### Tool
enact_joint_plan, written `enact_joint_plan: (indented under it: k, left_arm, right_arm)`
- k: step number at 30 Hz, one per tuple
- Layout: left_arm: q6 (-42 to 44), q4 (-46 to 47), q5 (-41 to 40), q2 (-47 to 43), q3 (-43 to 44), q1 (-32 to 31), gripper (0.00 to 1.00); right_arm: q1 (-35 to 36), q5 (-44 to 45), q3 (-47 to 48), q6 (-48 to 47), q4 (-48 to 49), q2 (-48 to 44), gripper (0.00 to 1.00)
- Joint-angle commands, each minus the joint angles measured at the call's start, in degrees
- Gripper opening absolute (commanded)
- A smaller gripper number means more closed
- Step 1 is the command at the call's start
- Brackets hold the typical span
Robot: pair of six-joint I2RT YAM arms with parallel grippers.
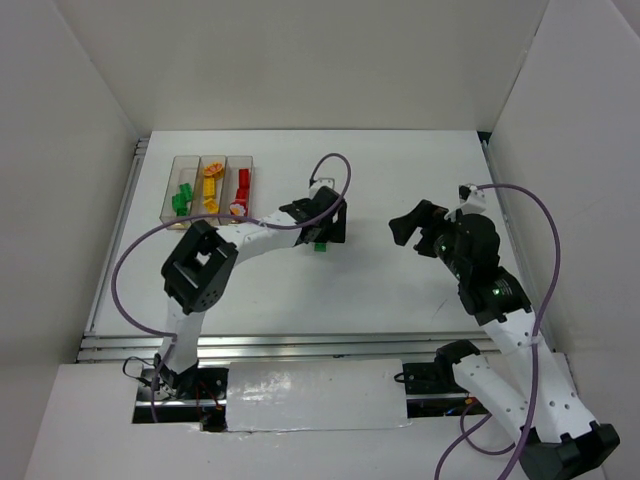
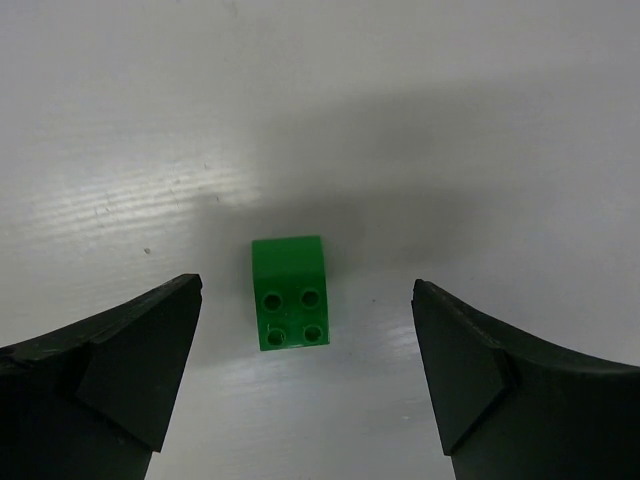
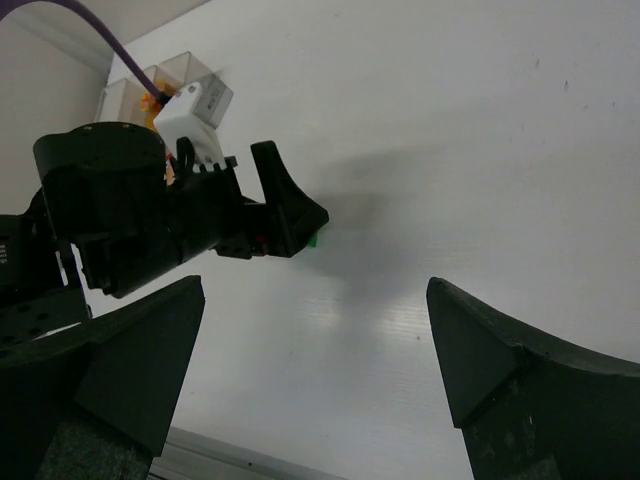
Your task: Sort the legos into containers by color
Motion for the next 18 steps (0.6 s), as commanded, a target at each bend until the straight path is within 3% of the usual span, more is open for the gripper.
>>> enact_joint_plan:
  k: [1,5,14,16,17,18]
  left_arm:
    - [-5.23,-2.73,-4.2,1.38,2.75,-0.86,1.0]
    - [-6.55,-2.72,-5.25,2.7,1.51,-1.48,0.95]
    - [-5.94,-1.85,-3.5,6.48,0.72,-2.36,0.71]
    - [-6.03,-2.29,-4.11,6.57,0.55,-2.8,0.7]
    - [-5.85,-2.2,-4.12,6.4,0.37,-2.89,0.66]
    - [-5.94,-2.11,-4.12,6.14,-0.15,-2.89,0.38]
  right_arm:
    - [-0.01,-0.02,-1.36,-1.43,-2.9,-0.54,1.0]
    - [0.08,-0.64,-1.89,-1.78,-2.29,-0.54,1.0]
    - [0.08,-0.91,-2.25,-2.31,-1.14,-0.63,1.0]
    - [0.08,-0.91,-2.33,-2.39,-0.88,-0.54,1.0]
    - [0.08,-2.12,-2.33,-2.39,-0.71,-0.45,1.0]
    - [0.08,-2.14,-2.42,-2.39,-0.62,-0.45,1.0]
